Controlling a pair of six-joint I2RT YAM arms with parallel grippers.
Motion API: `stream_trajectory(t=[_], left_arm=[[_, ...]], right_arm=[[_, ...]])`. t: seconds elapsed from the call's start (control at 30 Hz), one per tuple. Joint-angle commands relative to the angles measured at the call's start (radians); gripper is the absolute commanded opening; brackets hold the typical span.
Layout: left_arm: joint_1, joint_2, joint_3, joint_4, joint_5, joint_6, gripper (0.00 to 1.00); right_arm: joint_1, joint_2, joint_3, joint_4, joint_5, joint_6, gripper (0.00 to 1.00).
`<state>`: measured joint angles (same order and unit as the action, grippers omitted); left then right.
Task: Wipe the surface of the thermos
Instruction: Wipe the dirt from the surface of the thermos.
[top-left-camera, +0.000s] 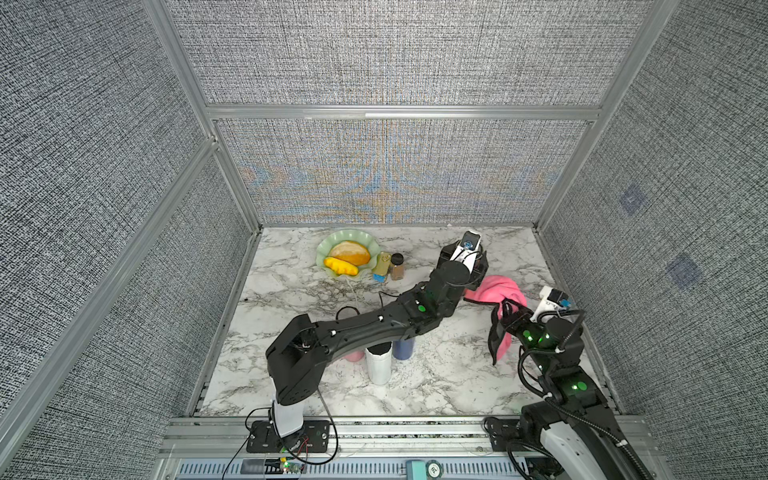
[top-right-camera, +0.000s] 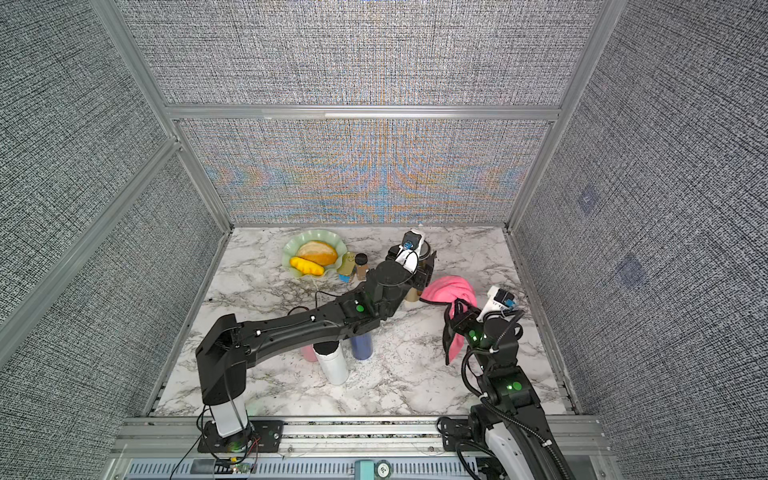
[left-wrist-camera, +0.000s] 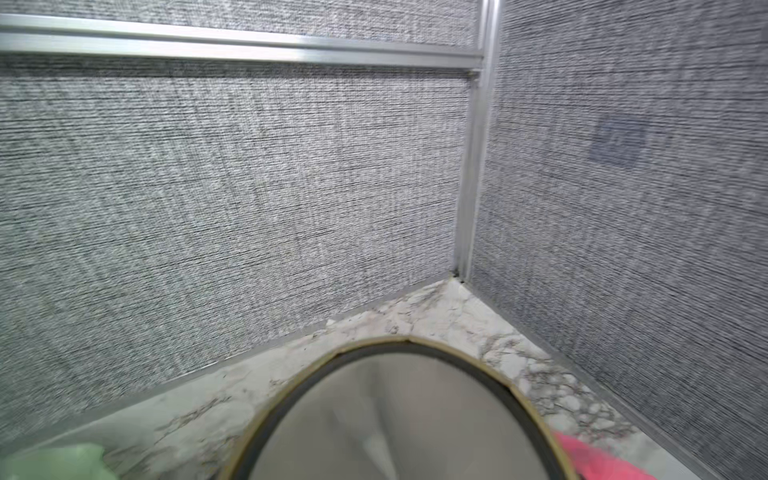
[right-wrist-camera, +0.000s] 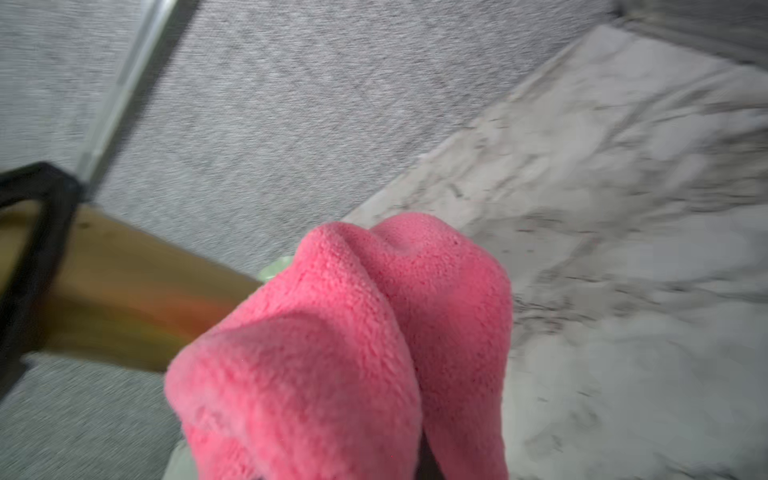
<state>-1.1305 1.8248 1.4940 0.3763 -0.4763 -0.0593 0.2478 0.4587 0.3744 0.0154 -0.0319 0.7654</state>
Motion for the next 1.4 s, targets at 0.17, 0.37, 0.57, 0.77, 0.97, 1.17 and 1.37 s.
stream_trajectory(t=[0.17,0.37,0.57,0.77,0.97,1.17,1.37], left_arm=[[0.001,-0.142,-0.189,0.203,0.335,0.021,0.00],[0.002,-0.157,-0.241,0.245,0.446,0.006,0.00],[0.005,-0.150,-0.241,0.253,0.484,-0.011,0.00],[0.005,-0.178,-0.241,0.247,0.525,-0.054,0.00],[0.011,-0.187,-0.230,0.220,0.534,-0.083,0.00],[0.016,-0.211,-0.260,0.236,0.516,-0.076,0.00],[0.026,-0.204,-0.285,0.268,0.531,-0.076,0.00]], right_arm=[[0.121,0.047,-0.301,0.574,-0.187,0.076,0.00],[0.134,0.039,-0.232,0.557,-0.236,0.038,0.00],[0.176,0.032,-0.081,0.445,-0.190,0.001,0.00],[0.182,0.185,-0.308,0.704,-0.131,0.022,0.00],[0.195,0.169,-0.181,0.632,-0.158,0.000,0.00],[0.228,0.074,-0.118,0.521,-0.102,-0.023,0.00],[0.229,0.156,-0.329,0.724,-0.081,0.039,0.00]])
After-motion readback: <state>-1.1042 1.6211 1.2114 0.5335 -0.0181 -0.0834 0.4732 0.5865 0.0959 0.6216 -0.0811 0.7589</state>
